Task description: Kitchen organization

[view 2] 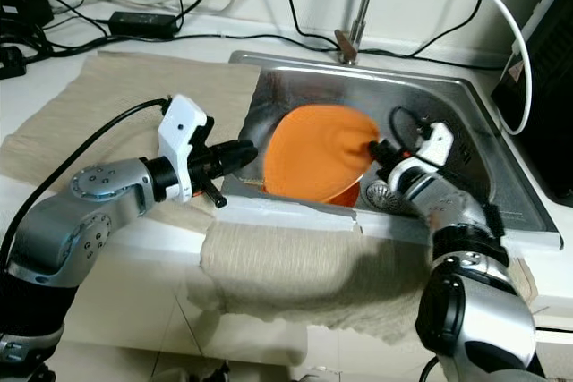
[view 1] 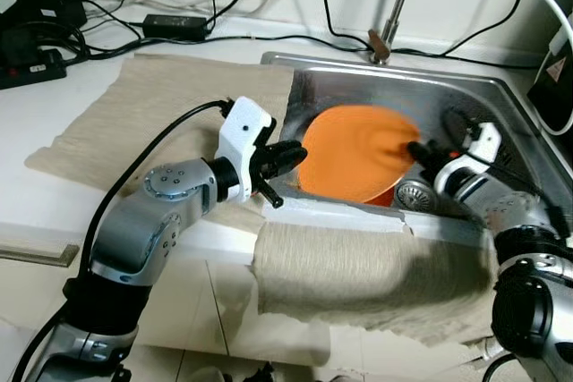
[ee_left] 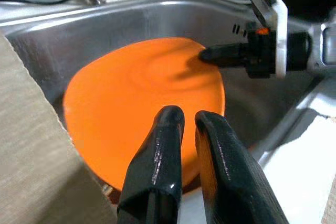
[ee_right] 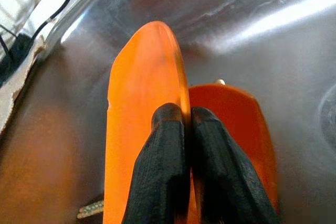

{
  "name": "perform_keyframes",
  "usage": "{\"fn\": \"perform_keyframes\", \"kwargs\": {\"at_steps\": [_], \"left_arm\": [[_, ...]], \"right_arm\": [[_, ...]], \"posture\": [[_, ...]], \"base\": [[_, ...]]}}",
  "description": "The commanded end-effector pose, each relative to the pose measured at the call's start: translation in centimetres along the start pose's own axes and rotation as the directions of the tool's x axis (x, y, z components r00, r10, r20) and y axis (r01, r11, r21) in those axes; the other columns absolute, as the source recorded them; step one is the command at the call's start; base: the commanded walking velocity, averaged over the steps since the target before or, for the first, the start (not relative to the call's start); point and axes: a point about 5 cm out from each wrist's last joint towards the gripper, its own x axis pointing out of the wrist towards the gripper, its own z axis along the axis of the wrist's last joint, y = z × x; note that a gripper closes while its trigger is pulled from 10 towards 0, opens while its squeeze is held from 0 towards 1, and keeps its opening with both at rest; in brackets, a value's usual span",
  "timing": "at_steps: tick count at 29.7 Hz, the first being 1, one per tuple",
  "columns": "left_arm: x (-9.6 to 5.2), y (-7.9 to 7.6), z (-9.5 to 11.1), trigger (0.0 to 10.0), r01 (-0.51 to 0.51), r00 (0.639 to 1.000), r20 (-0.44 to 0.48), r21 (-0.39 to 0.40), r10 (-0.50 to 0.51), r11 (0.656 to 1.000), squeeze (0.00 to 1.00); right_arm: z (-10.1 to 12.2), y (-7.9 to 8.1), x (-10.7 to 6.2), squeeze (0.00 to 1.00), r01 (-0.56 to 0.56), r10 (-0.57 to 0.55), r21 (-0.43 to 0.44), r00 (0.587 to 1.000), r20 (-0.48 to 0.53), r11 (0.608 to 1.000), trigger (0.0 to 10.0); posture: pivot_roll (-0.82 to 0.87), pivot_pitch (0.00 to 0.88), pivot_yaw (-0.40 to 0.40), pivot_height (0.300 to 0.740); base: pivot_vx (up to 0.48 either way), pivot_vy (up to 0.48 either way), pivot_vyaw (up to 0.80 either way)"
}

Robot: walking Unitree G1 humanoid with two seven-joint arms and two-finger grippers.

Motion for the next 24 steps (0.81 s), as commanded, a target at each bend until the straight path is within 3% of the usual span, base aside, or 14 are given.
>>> {"fn": "perform_keyframes", "kwargs": {"at_steps": [1,2,3,4,5,6,13,20,21,22,24], "left_arm": [[0.1,-0.2,-0.1,10.0,0.000,1.000,-0.018,0.019,0.000,1.000,0.00],[0.2,-0.2,-0.1,10.0,-0.001,1.000,-0.018,0.020,0.002,1.000,0.00],[0.2,-0.2,0.0,10.0,-0.002,1.000,-0.017,0.019,0.003,1.000,0.00],[0.1,-0.1,0.1,10.0,-0.006,1.000,-0.012,0.016,0.006,1.000,0.00],[0.1,-0.1,0.2,10.0,-0.007,1.000,-0.011,0.016,0.007,1.000,0.00],[0.1,-0.1,0.2,10.0,-0.008,1.000,-0.012,0.017,0.009,1.000,0.00],[-0.2,0.1,0.1,10.0,-0.018,1.000,-0.021,0.019,0.018,1.000,0.00],[-0.8,0.4,-0.2,10.0,-0.044,0.999,-0.030,0.014,0.044,0.999,0.00],[-0.9,0.5,-0.3,10.0,-0.050,0.998,-0.034,0.018,0.051,0.999,0.00],[-1.1,0.7,-0.3,10.0,-0.069,0.997,-0.033,0.025,0.069,0.997,0.00],[-1.5,1.0,-0.1,10.0,-0.104,0.994,-0.016,0.036,0.104,0.994,0.00]], "right_arm": [[1.1,0.9,0.4,0.00,-0.003,0.004,-0.038,0.999,0.036,0.999,2.1],[1.0,1.0,0.5,0.00,0.002,-0.001,-0.051,0.999,0.033,0.999,10.0],[1.0,1.0,0.5,0.00,0.006,-0.005,-0.059,1.000,0.030,0.998,10.0],[1.0,1.0,0.6,0.65,0.030,-0.028,-0.070,0.999,0.025,0.997,10.0],[1.0,0.9,0.6,0.65,0.036,-0.035,-0.071,0.999,0.023,0.997,10.0],[1.0,0.8,0.6,1.00,0.049,-0.047,-0.081,0.999,0.022,0.995,10.0],[1.5,0.2,0.4,1.00,0.106,-0.103,-0.115,0.994,0.031,0.988,10.0],[2.9,-1.6,-0.7,1.00,0.230,-0.225,-0.209,0.973,0.048,0.950,10.0],[3.2,-1.8,-0.9,0.23,0.248,-0.243,-0.258,0.969,0.052,0.934,10.0],[3.7,-2.0,-1.2,0.00,0.268,-0.261,-0.327,0.963,0.067,0.906,10.0],[4.8,-1.7,-1.4,0.00,0.253,-0.226,-0.425,0.967,0.115,0.869,10.0]], "posture": [[-0.06,0.000,-0.057,0.740],[-0.05,0.000,-0.057,0.740],[-0.05,0.000,-0.058,0.740],[-0.05,0.000,-0.058,0.740],[-0.05,0.000,-0.058,0.740],[-0.05,0.000,-0.058,0.740],[-0.05,0.000,-0.061,0.740],[-0.05,0.000,-0.057,0.740],[-0.05,0.000,-0.057,0.740],[-0.05,0.000,-0.058,0.740],[-0.05,0.000,-0.060,0.740]], "base": [[0.000,0.000,0.00],[0.000,0.000,0.00],[0.000,0.000,0.00],[0.000,0.000,0.00],[0.000,0.000,0.00],[0.000,0.000,0.00],[0.000,0.000,0.00],[0.000,0.000,0.00],[0.000,0.000,0.00],[0.000,0.000,0.00],[0.000,0.000,0.00]]}}
